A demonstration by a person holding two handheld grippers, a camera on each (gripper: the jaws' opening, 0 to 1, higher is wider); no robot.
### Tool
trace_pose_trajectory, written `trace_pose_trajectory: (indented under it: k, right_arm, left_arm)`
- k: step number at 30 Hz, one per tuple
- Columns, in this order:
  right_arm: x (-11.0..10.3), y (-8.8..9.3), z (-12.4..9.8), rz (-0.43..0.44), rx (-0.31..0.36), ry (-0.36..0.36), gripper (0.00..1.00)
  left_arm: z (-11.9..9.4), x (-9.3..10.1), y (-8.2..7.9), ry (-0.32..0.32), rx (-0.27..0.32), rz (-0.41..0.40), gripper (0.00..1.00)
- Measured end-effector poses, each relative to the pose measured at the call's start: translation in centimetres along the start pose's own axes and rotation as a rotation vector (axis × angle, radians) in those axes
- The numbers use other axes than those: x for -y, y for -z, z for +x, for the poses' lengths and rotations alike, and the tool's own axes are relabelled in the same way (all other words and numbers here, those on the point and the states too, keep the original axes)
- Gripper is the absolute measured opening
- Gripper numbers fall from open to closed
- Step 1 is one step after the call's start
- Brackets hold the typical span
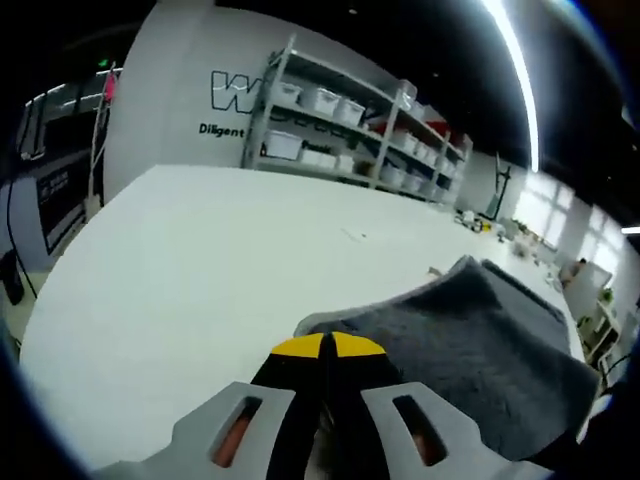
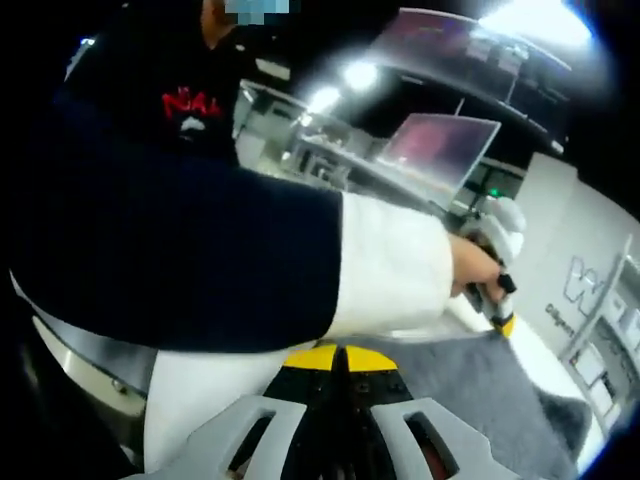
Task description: Open the folded towel by lifting each exposed corner and separating the folded layers until the towel lies flat within the target outline without major curled edges
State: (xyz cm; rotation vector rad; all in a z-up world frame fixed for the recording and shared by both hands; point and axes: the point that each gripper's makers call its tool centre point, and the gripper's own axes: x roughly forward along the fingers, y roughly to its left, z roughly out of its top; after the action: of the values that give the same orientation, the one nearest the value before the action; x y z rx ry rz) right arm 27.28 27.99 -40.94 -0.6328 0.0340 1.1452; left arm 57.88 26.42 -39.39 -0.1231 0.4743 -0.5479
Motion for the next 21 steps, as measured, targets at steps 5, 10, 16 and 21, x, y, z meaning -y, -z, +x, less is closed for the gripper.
trace_pose_trajectory:
  k: [5,10,16,21]
  right_arm:
    - [-0.3,-0.1,0.0,-0.014,0.013,0.003,0.00]
    - [-2.3,-1.0,-0.2,0.046,0.064,-0.067,0.00]
    - [-1.7,-0.8,-0.1,0.021,0.045,-0.046,0.00]
    - [-0.5,-1.2,-0.9,0.045,0.081,-0.026,0.00]
  left_arm:
    - [0.9,-0.7,0.9,-0.047,-0.038,0.047,0.01]
    - [1.2,-1.1,1.0,-0.085,-0.040,0.081,0.01]
    - [2.1,-2.6,0.0,-0.100,-0.044,0.116,0.01]
    - [1.4,-2.0,-0.1,-0.093,-0.035,0.098,0.01]
